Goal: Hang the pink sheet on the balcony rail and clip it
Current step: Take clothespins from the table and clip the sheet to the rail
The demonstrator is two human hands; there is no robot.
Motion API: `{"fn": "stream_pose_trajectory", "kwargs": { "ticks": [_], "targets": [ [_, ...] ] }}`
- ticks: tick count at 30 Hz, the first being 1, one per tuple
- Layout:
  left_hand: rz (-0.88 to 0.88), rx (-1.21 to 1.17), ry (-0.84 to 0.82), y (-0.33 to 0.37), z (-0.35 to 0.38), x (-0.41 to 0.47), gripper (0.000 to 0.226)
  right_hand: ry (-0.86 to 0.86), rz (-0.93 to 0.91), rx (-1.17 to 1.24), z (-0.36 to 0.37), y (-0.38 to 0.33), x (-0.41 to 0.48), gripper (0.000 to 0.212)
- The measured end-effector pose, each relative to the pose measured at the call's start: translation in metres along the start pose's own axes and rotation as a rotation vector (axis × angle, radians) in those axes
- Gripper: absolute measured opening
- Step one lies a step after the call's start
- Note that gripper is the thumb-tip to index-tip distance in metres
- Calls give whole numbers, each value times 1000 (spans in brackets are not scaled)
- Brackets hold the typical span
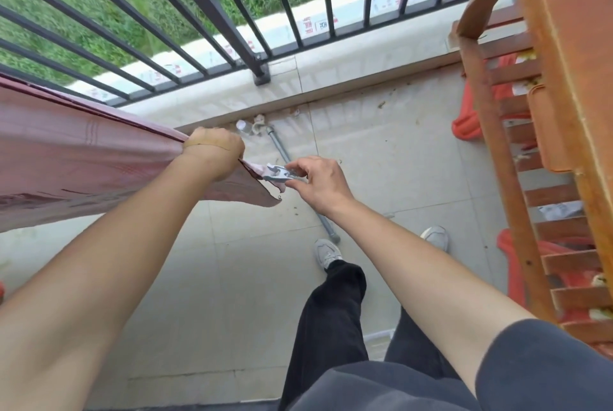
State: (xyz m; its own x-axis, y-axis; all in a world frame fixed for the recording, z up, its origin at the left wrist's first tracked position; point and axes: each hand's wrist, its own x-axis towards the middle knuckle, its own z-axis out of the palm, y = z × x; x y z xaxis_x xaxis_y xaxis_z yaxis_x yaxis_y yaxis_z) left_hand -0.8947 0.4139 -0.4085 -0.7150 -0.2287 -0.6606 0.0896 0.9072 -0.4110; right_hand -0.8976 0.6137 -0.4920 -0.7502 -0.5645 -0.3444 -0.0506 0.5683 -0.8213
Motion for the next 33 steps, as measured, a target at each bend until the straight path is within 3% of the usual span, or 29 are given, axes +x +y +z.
{"fn": "stream_pose_trajectory", "kwargs": {
  "ticks": [5, 13, 16, 19, 21, 26, 29, 33],
  "targets": [
    [-36, -220, 32, -6, 1, 9, 19, -7, -5, 37, 6, -15, 11, 12],
    [-24, -201, 29, -4, 1, 6, 16, -136, -84, -58, 28, -41, 39, 16],
    [-27, -197, 19, -4, 0, 4, 13, -133, -50, 28, 35, -39, 44, 45],
    [-31, -219, 70, -3, 2, 2, 17, -144, 27, 45, 33, -26, 42, 97],
    [-40, -231, 201, -1, 2, 1, 19, -117, 75, -10, 25, -12, 39, 106],
    [-139, -486, 472, 20, -3, 5, 35, 14, 156, -90, -18, 30, 24, 73],
    [-125, -624, 539, 57, -10, 12, 41, 271, 147, -145, -53, 56, 4, 58],
    [-54, -735, 562, 131, -33, 23, 51, 570, 129, -275, -116, 94, -32, 59]
  ]
}}
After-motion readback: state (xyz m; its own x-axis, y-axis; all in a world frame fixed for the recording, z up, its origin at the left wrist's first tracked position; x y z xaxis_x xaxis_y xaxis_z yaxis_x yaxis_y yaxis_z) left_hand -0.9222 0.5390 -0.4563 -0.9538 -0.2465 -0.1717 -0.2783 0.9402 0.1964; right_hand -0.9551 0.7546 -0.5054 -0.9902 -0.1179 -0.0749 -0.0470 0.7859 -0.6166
